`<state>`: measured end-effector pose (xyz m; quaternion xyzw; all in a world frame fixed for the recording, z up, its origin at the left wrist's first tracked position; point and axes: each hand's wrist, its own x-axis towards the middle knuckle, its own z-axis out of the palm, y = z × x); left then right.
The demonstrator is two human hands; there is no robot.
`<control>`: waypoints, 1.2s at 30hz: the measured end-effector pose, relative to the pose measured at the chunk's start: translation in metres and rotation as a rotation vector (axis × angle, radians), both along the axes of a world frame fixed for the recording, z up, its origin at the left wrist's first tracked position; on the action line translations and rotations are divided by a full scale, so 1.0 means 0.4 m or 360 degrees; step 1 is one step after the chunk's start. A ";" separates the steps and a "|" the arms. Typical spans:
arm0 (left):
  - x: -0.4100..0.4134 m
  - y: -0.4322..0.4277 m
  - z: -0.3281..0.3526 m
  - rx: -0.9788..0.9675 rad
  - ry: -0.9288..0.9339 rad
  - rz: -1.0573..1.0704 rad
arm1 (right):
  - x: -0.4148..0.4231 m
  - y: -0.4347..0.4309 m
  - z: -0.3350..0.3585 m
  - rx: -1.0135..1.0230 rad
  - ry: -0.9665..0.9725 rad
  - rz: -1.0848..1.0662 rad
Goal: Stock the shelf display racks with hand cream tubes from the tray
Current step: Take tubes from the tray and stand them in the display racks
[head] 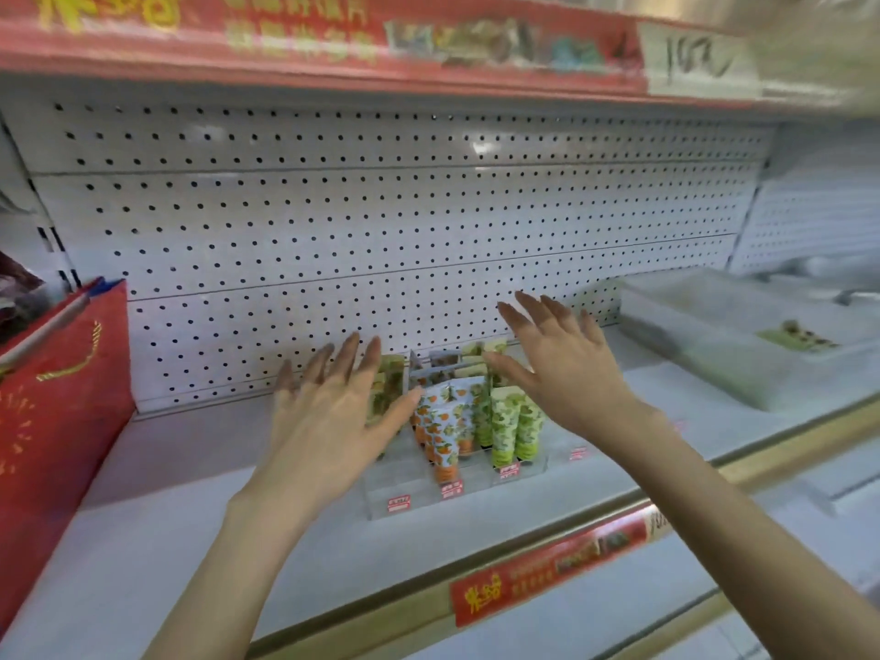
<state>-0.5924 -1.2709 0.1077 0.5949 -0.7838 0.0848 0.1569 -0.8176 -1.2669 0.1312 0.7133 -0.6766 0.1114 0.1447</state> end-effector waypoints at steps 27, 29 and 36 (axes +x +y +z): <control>-0.765 0.169 -0.021 0.0192 -0.0078 -0.0117 | -0.788 0.246 -0.074 0.0278 -0.0078 -0.0210; -0.806 0.159 -0.021 0.0217 -0.0098 -0.0165 | -0.819 0.241 -0.077 0.0270 -0.0092 -0.0212; -0.932 0.058 -0.015 0.0265 -0.0033 -0.0336 | -0.922 0.178 -0.075 0.0197 -0.0162 -0.0307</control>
